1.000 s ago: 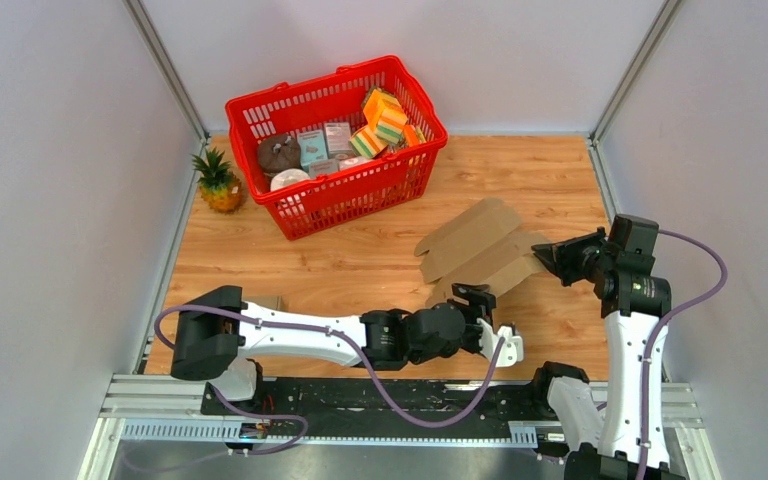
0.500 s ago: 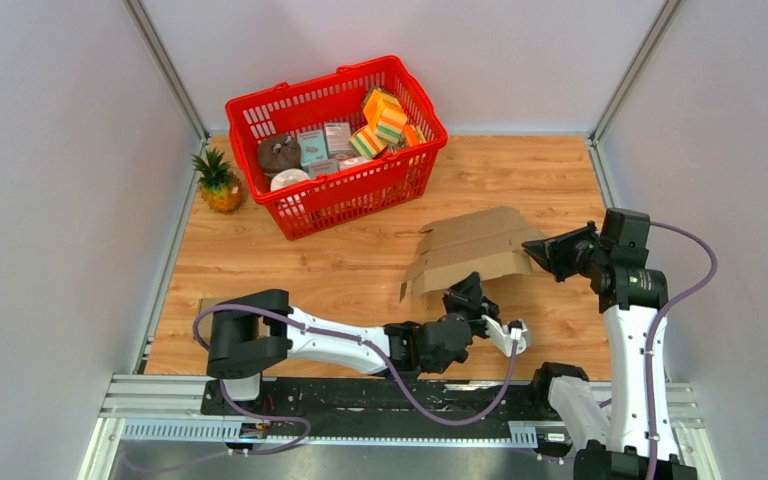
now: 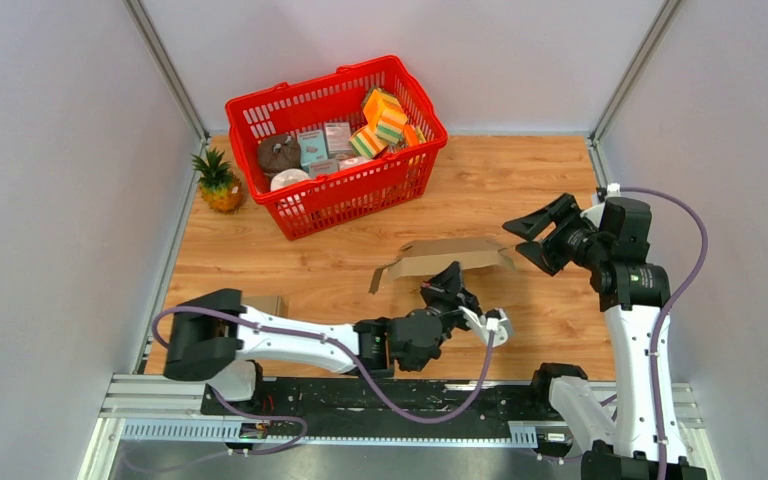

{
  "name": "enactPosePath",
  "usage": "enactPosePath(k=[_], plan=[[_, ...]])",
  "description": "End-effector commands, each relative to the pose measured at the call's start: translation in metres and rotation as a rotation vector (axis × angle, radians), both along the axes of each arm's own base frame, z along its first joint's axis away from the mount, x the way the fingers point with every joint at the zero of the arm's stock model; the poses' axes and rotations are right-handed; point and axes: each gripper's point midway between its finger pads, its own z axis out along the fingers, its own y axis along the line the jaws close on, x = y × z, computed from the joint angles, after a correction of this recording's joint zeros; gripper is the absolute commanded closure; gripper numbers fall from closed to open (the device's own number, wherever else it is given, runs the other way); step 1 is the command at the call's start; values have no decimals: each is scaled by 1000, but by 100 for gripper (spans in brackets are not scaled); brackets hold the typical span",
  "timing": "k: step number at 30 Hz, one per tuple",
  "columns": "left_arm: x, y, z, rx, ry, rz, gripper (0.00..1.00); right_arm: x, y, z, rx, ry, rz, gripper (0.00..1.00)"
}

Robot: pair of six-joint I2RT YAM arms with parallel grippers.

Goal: Fold the paper box

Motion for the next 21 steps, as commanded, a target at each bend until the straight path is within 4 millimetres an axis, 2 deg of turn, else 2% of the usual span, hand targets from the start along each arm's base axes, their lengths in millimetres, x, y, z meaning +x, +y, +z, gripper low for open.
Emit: enactPosePath(k=[1, 2, 3, 4, 5, 6, 7, 8, 9, 10, 12, 15, 17, 19, 20, 21], plan=[[-18, 27, 32, -164, 224, -53, 100, -9, 16, 47, -217, -335, 282, 11], [-24, 26, 37, -175, 265, -98, 100, -13, 20, 48, -235, -348, 320, 8], [-29, 37, 50, -217, 295, -114, 100, -14, 23, 55, -251, -366, 354, 4], [-33, 45, 42, -204, 358, -110, 100, -21, 28, 54, -276, -374, 407, 2], [-38, 49, 47, -211, 396, -137, 100, -26, 34, 57, -283, -391, 450, 1], [-41, 61, 60, -245, 423, -154, 100, -30, 37, 62, -295, -414, 472, 0], [-45, 72, 52, -220, 484, -144, 100, -37, 43, 72, -316, -470, 516, 0], [-54, 74, 64, -238, 528, -195, 100, -42, 47, 80, -317, -502, 539, 0], [-55, 86, 74, -259, 561, -208, 100, -46, 51, 86, -313, -528, 561, 0], [-60, 97, 68, -239, 624, -199, 100, -53, 58, 100, -296, -580, 600, 0], [-67, 113, 89, -282, 682, -246, 100, -62, 67, 113, -262, -626, 653, 0], [-74, 141, 87, -282, 767, -247, 100, -74, 77, 135, -241, -703, 709, 0], [-83, 148, 86, -283, 826, -286, 100, -80, 81, 146, -257, -757, 744, 0], [-82, 162, 81, -295, 863, -275, 100, -81, 85, 145, -273, -761, 779, 0], [-91, 162, 78, -278, 908, -328, 100, -78, 89, 144, -279, -758, 793, 0], [-90, 165, 73, -267, 929, -322, 100, -72, 90, 140, -304, -755, 797, 0]])
